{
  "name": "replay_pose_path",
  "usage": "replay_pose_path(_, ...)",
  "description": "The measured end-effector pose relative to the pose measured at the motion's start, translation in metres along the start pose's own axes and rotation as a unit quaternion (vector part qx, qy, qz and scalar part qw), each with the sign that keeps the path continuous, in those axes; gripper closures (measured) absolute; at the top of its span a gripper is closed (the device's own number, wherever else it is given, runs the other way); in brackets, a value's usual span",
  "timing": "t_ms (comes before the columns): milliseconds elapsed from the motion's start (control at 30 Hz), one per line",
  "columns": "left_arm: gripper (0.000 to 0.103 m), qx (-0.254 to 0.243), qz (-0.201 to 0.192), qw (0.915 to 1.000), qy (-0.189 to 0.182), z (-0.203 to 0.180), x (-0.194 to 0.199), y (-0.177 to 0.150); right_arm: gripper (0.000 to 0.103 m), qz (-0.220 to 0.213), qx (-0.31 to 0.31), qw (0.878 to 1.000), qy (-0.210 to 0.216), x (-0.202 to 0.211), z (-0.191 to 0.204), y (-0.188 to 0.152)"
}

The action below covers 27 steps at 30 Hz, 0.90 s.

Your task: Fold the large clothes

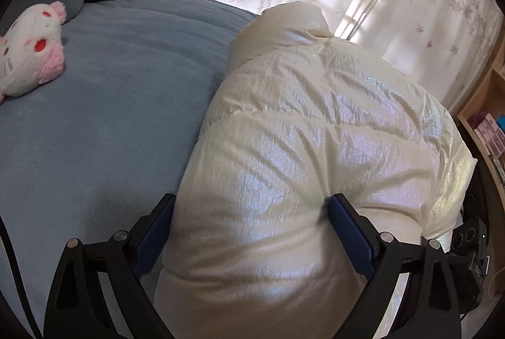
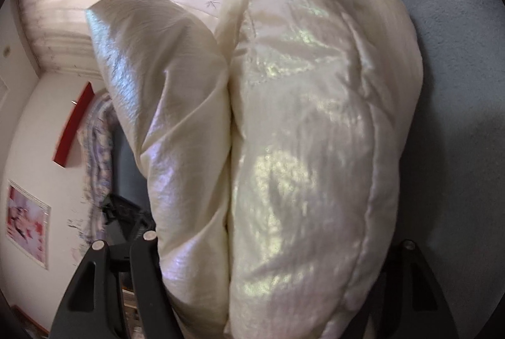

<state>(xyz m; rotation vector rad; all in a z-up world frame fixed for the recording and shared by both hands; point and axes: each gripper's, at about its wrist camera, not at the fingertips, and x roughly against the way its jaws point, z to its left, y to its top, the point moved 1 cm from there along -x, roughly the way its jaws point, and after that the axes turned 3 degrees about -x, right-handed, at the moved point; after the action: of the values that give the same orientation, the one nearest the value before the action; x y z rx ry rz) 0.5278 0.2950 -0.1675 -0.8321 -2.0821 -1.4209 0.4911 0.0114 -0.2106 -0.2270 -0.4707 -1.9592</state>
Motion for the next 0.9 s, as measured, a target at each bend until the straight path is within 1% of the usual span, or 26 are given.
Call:
replay_pose_path(33, 0.009, 0.003, 0.0, 1.0, 0.003, 0.0, 0.003, -0.003, 0.023, 0.005, 0.003, 1.0, -0.011, -0.004, -0.001, 0.003)
replay_pose_path(100, 0.009, 0.012, -0.002, 0.9999, 0.011, -0.005, 0.007, -0.006, 0.016, 0.018, -0.001, 1.0, -0.023, 0.0, -0.001, 0.004)
replay_pose_path(133, 0.009, 0.012, -0.002, 0.9998, 0.014, -0.006, 0.01, -0.009, 0.014, 0.023, -0.005, 0.999, -0.033, 0.005, 0.0, 0.005)
replay_pose_path(167, 0.009, 0.012, -0.001, 0.9998, 0.018, -0.007, 0.016, -0.012, 0.012, 0.026, -0.003, 0.999, -0.047, 0.01, 0.002, 0.004)
replay_pose_path(200, 0.009, 0.012, 0.0, 0.9996, 0.025, -0.009, 0.022, -0.015, 0.006, 0.028, 0.001, 0.998, -0.061, 0.016, 0.004, 0.004)
replay_pose_path(233, 0.009, 0.013, 0.0, 0.9994, 0.031, -0.01, 0.026, -0.018, 0.003, 0.028, 0.011, 0.996, -0.088, 0.026, 0.008, 0.003)
replay_pose_path(267, 0.009, 0.015, -0.001, 0.9991, 0.039, -0.013, 0.034, -0.022, 0.003, 0.022, 0.022, 0.994, -0.101, 0.035, 0.014, 0.001)
replay_pose_path(367, 0.009, 0.015, -0.009, 0.9986, 0.049, -0.023, 0.063, -0.035, 0.003, 0.008, 0.06, 0.989, -0.132, 0.074, 0.032, -0.014)
replay_pose_path(500, 0.009, -0.008, -0.017, 0.9977, 0.065, -0.049, 0.11, -0.056, 0.003, 0.004, 0.103, 0.981, -0.167, 0.123, 0.057, -0.047)
replay_pose_path(567, 0.009, -0.023, -0.02, 0.9973, 0.066, -0.068, 0.137, -0.067, 0.003, -0.001, 0.114, 0.979, -0.172, 0.148, 0.074, -0.069)
replay_pose_path(700, 0.008, -0.059, -0.032, 0.9954, 0.068, -0.111, 0.205, -0.097, 0.003, -0.008, 0.129, 0.976, -0.176, 0.192, 0.105, -0.11)
replay_pose_path(733, 0.007, -0.066, -0.036, 0.9949, 0.067, -0.119, 0.218, -0.103, 0.003, -0.015, 0.136, 0.974, -0.179, 0.208, 0.113, -0.123)
replay_pose_path(833, 0.001, -0.085, -0.053, 0.9925, 0.07, -0.146, 0.264, -0.129, 0.003, -0.023, 0.154, 0.971, -0.179, 0.232, 0.141, -0.151)
replay_pose_path(900, 0.001, -0.094, -0.057, 0.9912, 0.073, -0.162, 0.288, -0.145, 0.003, -0.03, 0.17, 0.967, -0.189, 0.256, 0.15, -0.169)
